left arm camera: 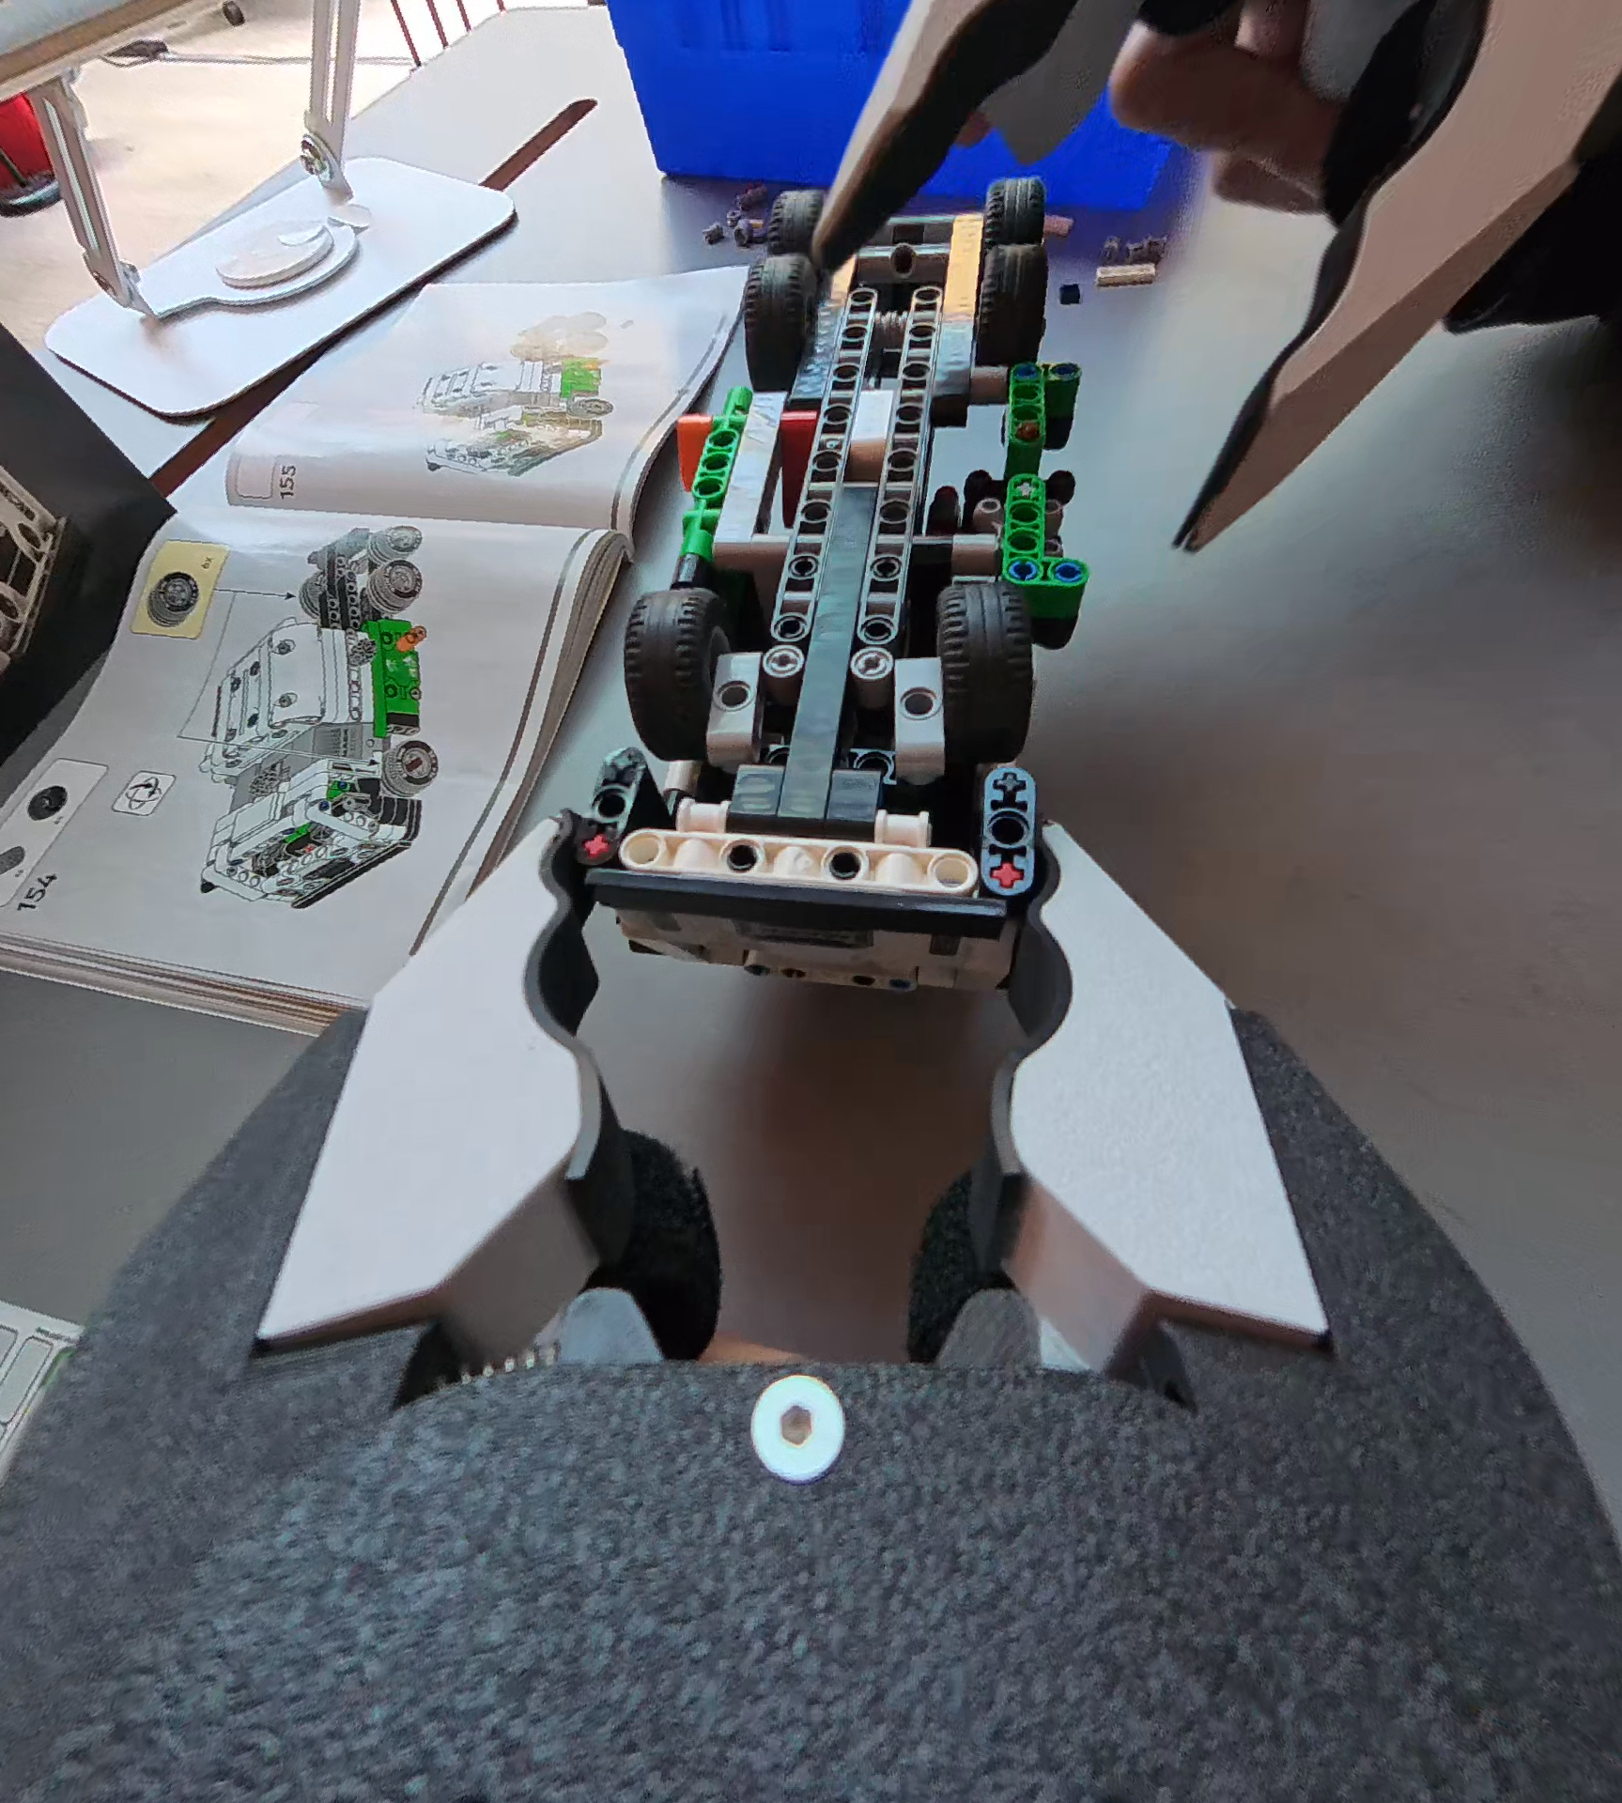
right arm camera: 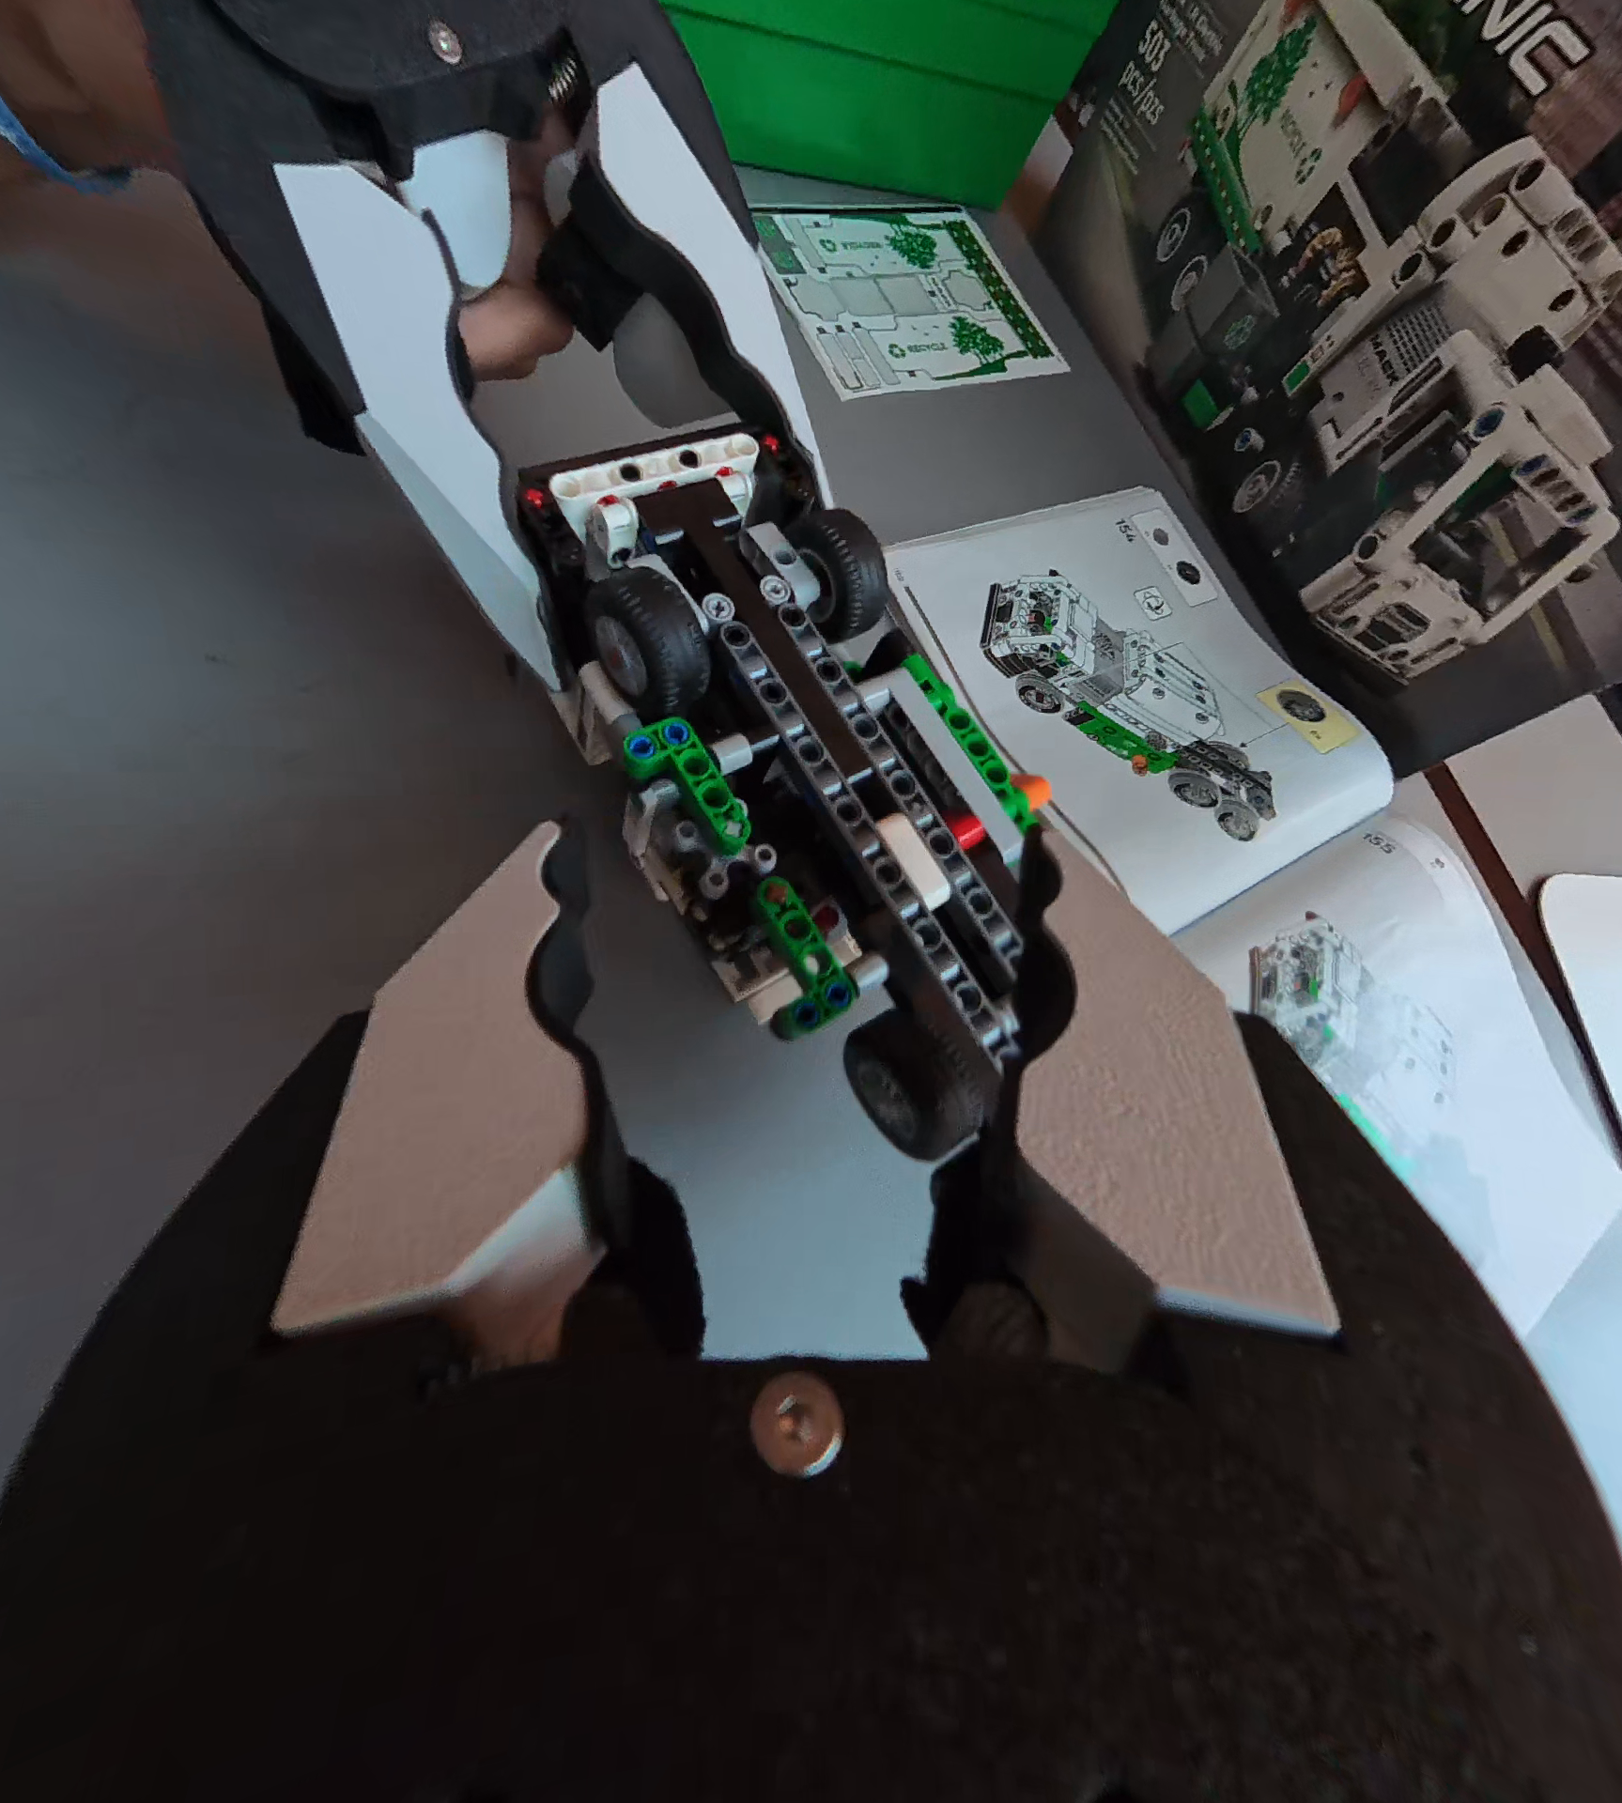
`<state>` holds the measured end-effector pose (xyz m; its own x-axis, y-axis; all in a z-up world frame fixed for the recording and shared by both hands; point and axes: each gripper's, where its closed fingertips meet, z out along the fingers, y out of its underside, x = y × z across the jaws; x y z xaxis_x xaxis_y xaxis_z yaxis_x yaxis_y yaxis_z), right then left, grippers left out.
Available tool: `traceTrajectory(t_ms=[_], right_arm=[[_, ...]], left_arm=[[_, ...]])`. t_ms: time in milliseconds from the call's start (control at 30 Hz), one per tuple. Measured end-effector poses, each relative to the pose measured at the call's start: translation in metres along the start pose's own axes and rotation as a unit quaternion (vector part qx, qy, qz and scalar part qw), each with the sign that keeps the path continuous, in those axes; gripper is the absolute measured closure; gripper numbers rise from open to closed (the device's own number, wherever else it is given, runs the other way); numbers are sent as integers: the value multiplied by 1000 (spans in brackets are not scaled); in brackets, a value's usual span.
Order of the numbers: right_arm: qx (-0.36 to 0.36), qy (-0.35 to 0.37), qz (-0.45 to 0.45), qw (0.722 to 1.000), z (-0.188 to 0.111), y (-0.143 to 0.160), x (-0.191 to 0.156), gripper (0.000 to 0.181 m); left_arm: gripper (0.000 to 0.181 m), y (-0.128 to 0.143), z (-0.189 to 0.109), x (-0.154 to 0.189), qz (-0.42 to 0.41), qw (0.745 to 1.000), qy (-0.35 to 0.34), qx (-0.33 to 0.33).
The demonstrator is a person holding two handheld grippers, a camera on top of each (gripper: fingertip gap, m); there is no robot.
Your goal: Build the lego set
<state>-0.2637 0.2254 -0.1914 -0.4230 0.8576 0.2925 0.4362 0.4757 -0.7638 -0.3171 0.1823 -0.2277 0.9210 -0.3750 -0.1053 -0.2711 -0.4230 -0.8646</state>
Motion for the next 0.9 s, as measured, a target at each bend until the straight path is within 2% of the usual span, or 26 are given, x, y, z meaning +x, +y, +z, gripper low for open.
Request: traceTrajectory(t_ms=[100,200,267,333,467,500,533,633,767,900], right_arm=[[34,23,46,998,-33,12,-4,99],[86,81,127,985,-65,37,4,117],[83,131,160,975,-79,63,14,115],[73,196,184,960,-93,91,30,117],[99,286,249,920,-117,123,59,126],[91,287,270,914,-119,131,63,131],[84,280,297,909,-118,139,67,129],[91,247,355,897,-111,150,77,122],[72,246,355,899,-101,164,88,122],[69,232,352,904,-97,164,86,125]], left_arm=[[91,-2,-7,-3,-13,1000,-12,14],[91,-10,-29,-7,-60,996,-42,56],[97,-16,-44,-4,-80,989,-71,98],[100,-14,-52,0,-94,983,-105,120],[106,2,-54,5,-116,975,-144,124],[109,2,-55,11,-111,976,-133,134],[115,-1,-56,18,-106,977,-112,148],[115,-7,-65,16,-111,971,-106,184],[120,-12,-81,-8,-130,951,-151,236],[119,-6,-86,-27,-189,937,-158,247]])
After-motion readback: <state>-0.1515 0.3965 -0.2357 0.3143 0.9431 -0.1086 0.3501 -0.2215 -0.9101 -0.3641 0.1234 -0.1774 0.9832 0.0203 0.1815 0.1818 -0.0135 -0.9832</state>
